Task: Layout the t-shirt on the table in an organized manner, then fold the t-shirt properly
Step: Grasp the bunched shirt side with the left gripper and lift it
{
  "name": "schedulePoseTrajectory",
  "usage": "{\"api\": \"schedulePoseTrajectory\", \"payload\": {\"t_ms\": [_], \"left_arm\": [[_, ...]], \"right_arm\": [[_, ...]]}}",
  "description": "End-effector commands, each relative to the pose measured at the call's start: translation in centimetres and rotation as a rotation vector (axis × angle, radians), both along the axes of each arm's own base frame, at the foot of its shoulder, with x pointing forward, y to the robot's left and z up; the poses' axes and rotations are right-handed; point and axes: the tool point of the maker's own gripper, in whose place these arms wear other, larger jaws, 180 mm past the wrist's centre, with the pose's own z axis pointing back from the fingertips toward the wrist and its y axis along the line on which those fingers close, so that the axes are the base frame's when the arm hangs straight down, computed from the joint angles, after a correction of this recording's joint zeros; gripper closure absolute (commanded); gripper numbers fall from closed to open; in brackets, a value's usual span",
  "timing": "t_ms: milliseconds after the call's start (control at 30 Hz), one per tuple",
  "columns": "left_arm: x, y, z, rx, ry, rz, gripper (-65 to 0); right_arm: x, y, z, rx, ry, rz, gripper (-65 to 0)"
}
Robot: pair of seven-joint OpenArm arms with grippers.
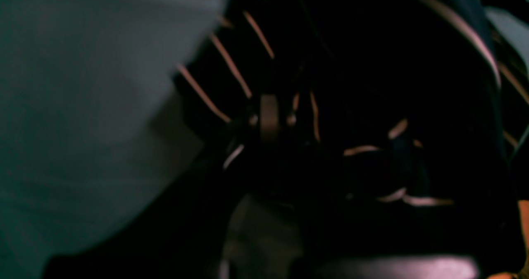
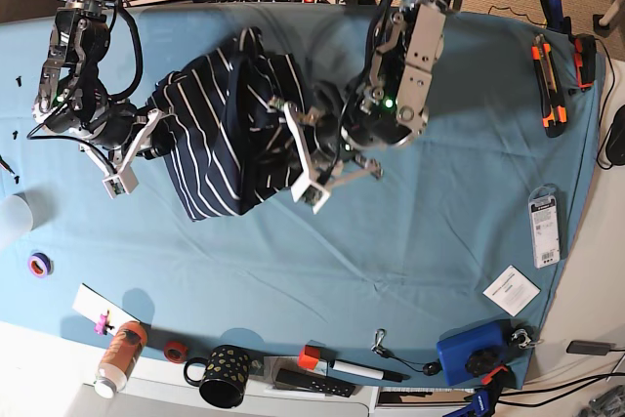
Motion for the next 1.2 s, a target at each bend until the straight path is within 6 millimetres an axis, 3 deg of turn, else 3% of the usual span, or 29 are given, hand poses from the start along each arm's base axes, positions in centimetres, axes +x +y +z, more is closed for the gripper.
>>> {"api": "schedulePoseTrajectory", "payload": {"t_ms": [0, 133, 333, 700, 800, 933, 1167], "left_arm": [[1.3, -0.5, 2.2, -0.029, -0.070, 0.004, 0.0], [3.3, 0.0, 3.9, -0.014, -0.171, 0.030, 0.0], [6.1, 3.1, 4.7, 0.092, -0.229, 0.199, 0.0], [8.0, 6.6, 5.6, 0.231, -0.312, 0.347, 0.0], [7.8, 6.0, 5.6, 0.198, -0.292, 0.324, 0.0], [6.4, 3.6, 4.8, 0.129, -0.221, 0.206, 0.0], [6.3, 3.4, 4.8, 0.114, -0.209, 0.201, 0.0]], "right_arm": [[1.0, -0.4, 1.3, -0.009, -0.051, 0.003, -9.6], [1.0, -0.4, 1.3, -0.009, -0.050, 0.003, -9.6], [0.8, -1.2, 1.0, -0.063, -0.038, -0.009, -9.6], [0.8, -1.5, 0.9, -0.078, -0.034, -0.012, -9.6], [0.8, -1.5, 0.9, -0.078, -0.034, -0.012, -9.6], [0.8, -1.5, 0.9, -0.078, -0.035, -0.012, -9.6], [0.9, -1.5, 0.9, -0.076, -0.038, -0.012, -9.6]]}}
